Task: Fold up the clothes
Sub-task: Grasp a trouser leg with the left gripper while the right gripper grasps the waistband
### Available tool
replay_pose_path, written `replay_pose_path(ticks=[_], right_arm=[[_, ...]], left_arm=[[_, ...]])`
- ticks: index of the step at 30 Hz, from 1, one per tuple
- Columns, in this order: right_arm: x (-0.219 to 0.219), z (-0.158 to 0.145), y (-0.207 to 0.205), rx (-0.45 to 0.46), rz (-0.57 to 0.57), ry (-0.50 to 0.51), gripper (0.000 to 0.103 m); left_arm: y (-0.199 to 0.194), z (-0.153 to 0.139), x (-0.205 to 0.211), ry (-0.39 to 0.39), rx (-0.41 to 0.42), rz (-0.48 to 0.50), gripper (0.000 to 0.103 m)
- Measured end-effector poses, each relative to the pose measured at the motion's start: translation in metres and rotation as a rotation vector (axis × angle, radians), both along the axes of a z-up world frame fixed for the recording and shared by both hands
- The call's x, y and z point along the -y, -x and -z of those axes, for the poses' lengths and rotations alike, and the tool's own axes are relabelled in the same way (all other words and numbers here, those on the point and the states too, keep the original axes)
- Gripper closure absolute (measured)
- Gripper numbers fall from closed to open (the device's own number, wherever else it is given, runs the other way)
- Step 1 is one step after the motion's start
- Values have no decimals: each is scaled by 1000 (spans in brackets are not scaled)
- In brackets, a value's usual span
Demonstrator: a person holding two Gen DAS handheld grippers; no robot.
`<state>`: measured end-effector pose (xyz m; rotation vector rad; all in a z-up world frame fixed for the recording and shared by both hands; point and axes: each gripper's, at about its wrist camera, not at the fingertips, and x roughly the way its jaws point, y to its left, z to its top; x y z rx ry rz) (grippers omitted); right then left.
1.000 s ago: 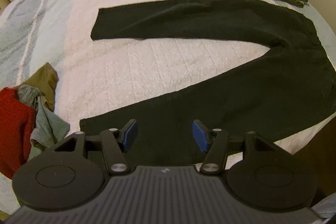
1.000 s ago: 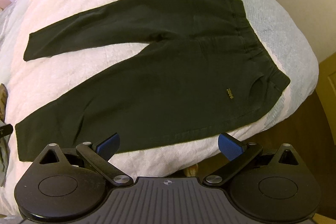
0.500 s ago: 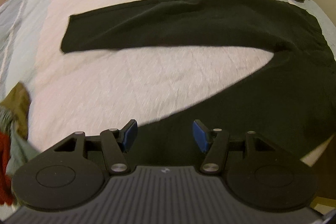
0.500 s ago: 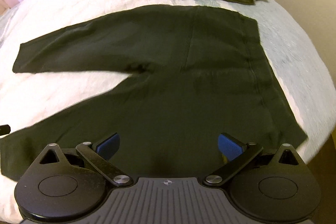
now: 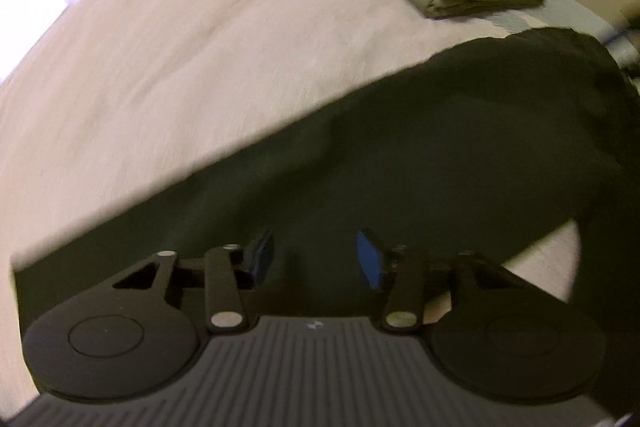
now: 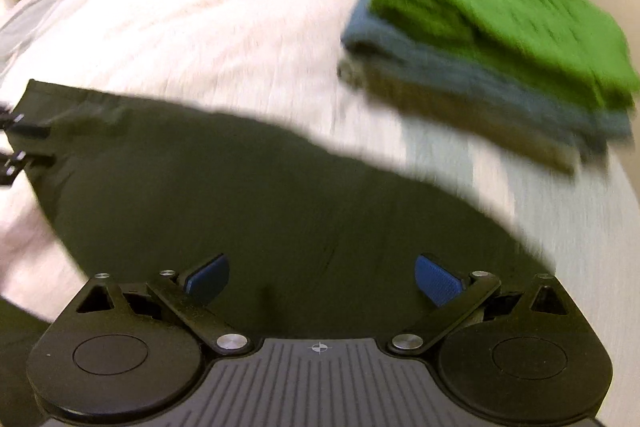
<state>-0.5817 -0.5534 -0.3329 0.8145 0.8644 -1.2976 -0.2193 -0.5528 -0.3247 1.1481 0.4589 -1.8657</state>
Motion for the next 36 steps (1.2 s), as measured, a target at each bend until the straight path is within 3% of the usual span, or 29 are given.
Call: replay_pose_path(ticks=[3,6,14,16,20,22,24,27,30,36], right_arm=[[39,3,17,-14,-102,23,1],[70,11,34,3,-171,-18,1],[109,42,82,202,-223,-143,2],[113,47,89,247,-223,-168,21],[117,51,94,299,-223,-207,32],[115,48,94,269,-219,-202,60],[111,42,96,239,-211,-189,69],[94,15,91,194,-213,-115,73],[68,-19,69,89,-240,-22,75],[-31,-99,17,-106,-258,146,82]], left_arm=[[3,8,40,5,30,94,68],[-3,14,69,-11,38,162,68],[-33,32,109,-119,27,318,69],[-39,38,118,-159,26,330,67],[-45,50,123,-227,48,372,67],[-46,52,120,-231,64,390,78],[-47,52,115,-217,85,410,94],[-49,40,99,-130,105,403,98],[-52,18,71,-21,115,363,99],[-80,-41,-37,77,3,202,99]])
